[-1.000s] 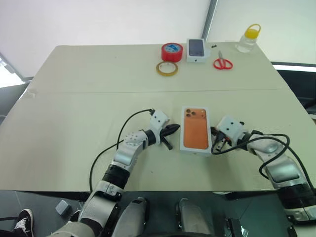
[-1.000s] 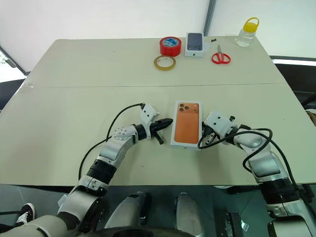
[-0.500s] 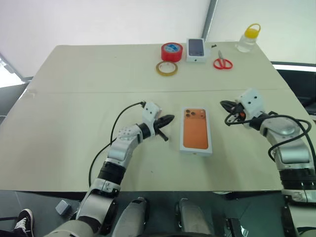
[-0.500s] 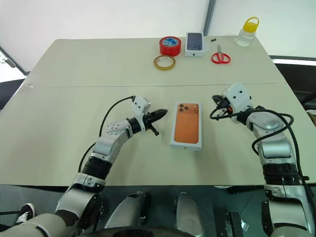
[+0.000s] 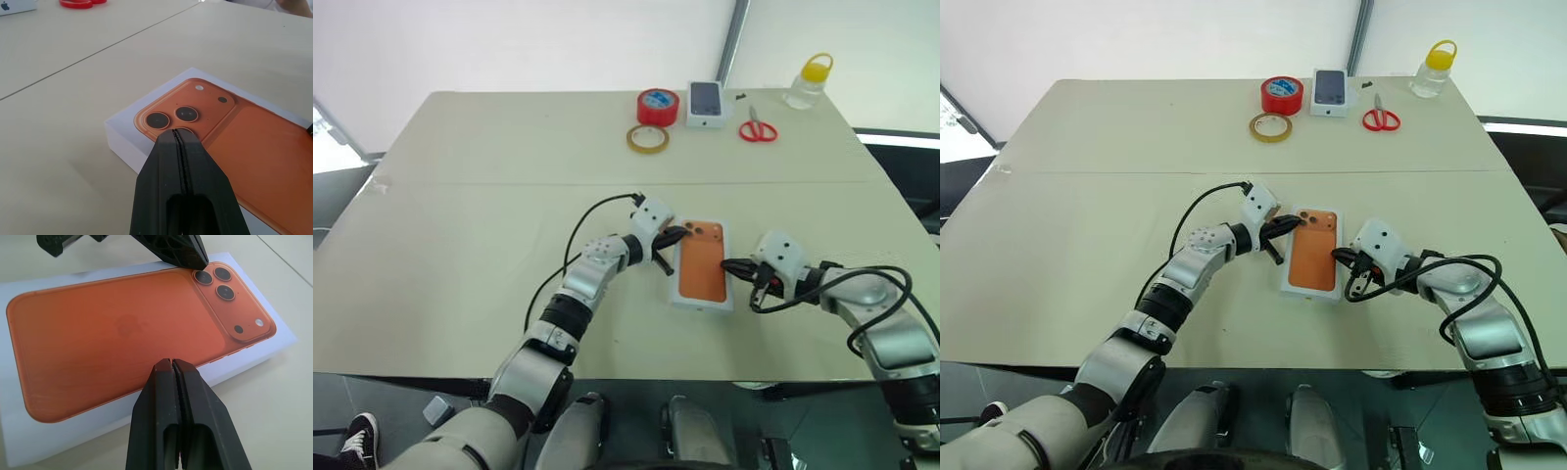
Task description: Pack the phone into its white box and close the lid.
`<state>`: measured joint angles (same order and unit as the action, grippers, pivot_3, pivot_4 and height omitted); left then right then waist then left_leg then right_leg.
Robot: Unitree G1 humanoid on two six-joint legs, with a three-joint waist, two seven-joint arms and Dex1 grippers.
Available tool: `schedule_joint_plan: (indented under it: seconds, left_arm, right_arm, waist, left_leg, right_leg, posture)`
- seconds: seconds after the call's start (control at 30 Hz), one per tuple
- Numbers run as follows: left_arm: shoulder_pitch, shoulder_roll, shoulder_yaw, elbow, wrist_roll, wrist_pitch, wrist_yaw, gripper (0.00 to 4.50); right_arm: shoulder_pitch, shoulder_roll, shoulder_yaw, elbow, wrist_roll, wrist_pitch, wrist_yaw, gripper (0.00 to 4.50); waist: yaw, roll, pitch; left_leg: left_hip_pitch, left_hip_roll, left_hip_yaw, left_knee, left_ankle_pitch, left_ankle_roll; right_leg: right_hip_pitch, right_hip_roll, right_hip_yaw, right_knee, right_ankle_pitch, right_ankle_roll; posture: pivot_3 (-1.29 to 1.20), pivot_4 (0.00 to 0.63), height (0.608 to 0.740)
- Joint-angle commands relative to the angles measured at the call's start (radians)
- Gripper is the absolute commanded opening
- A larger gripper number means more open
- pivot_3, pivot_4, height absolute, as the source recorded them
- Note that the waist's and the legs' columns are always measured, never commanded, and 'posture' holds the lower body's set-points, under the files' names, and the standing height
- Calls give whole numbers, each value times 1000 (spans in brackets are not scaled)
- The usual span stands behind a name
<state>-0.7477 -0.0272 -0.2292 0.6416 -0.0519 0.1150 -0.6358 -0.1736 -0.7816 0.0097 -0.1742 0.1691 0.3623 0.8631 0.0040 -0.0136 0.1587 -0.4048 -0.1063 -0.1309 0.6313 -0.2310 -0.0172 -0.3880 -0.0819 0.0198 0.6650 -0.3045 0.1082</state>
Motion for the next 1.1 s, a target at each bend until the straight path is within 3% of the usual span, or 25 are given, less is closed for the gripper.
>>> schedule_joint_plan:
  seconds: [0.03, 0.07, 0.13, 0.17, 0.37, 0.4, 0.5, 0.67, 0.93, 1.1]
  left_arm:
    - [41, 6, -16, -9, 6, 16, -33, 0]
    - [48, 9, -2, -29, -17, 35, -52, 257]
    - [61, 19, 21, -75, -39, 30, -65, 833]
    - [68, 27, 27, -100, -46, 25, -69, 1327]
    - [172, 198, 133, -437, -146, 152, -123, 4446]
    - [219, 258, 153, -515, -162, 187, -144, 4500]
    - [351, 400, 208, -683, -200, 239, -180, 4500]
    - [554, 541, 333, -852, -267, 256, -196, 4500]
    - [818, 629, 510, -999, -348, 273, -177, 4500]
    - [922, 660, 603, -1018, -380, 281, -168, 4500]
  right_arm:
    - [-6, 27, 0, -24, 23, 44, -12, 79]
    - [-21, 39, -18, -25, 63, 80, -4, 28]
    - [-52, 67, -54, -16, 118, 106, -5, 554]
    - [-65, 78, -68, -11, 131, 112, -12, 876]
    - [-154, 106, -112, 9, 201, 81, 1, 4027]
    - [-165, 103, -102, 19, 191, 60, 10, 4456]
    - [-191, 105, -94, 50, 197, 31, 42, 4456]
    - [-184, 87, -92, 77, 193, -54, 116, 4456]
    - [-89, -8, -129, 114, 217, -131, 262, 4456]
    - [-82, -43, -147, 169, 191, -150, 251, 4456]
  waist:
    - [-1, 0, 0]
    - [-2, 0, 0]
    - [-4, 0, 0]
    - [-4, 0, 0]
    - [-17, 0, 1]
    - [-23, 0, 1]
    - [-25, 1, 1]
    - [-9, 2, 1]
    - [-13, 3, 2]
    - [-19, 4, 2]
  left_leg:
    - [0, 0, 0, 0, 0, 0]
    - [0, 0, 0, 0, 0, 0]
    - [0, 0, 0, 0, 0, 0]
    - [-1, 0, 0, 0, 0, 0]
    - [-4, 0, 0, 0, 1, -1]
    - [-4, 0, -1, 0, 1, -1]
    - [-3, 1, 0, -2, 1, -1]
    - [-3, 0, -1, -1, 0, -1]
    - [-3, 0, 0, -2, -1, 1]
    - [-3, 1, 0, -3, -1, 1]
  right_leg:
    - [0, 0, 0, 0, 0, 0]
    - [0, 0, 0, 0, 0, 0]
    - [-1, 0, 0, 0, 0, 0]
    - [-1, 0, 1, 0, 0, 0]
    - [-6, 0, 2, 1, 0, 0]
    - [-6, 0, 2, 1, 0, 0]
    - [-6, 0, 3, 1, 0, -1]
    - [-5, -1, 2, 0, 1, -1]
    - [-4, -3, 2, -1, 0, -2]
    - [-5, -2, 2, -1, 0, -2]
  posture:
    - [0, 150, 740]
    - [0, 150, 740]
    - [0, 150, 740]
    - [0, 150, 740]
    - [0, 150, 740]
    - [0, 150, 740]
    - [0, 150, 740]
    - [0, 150, 740]
    - [0, 150, 740]
    - [0, 150, 740]
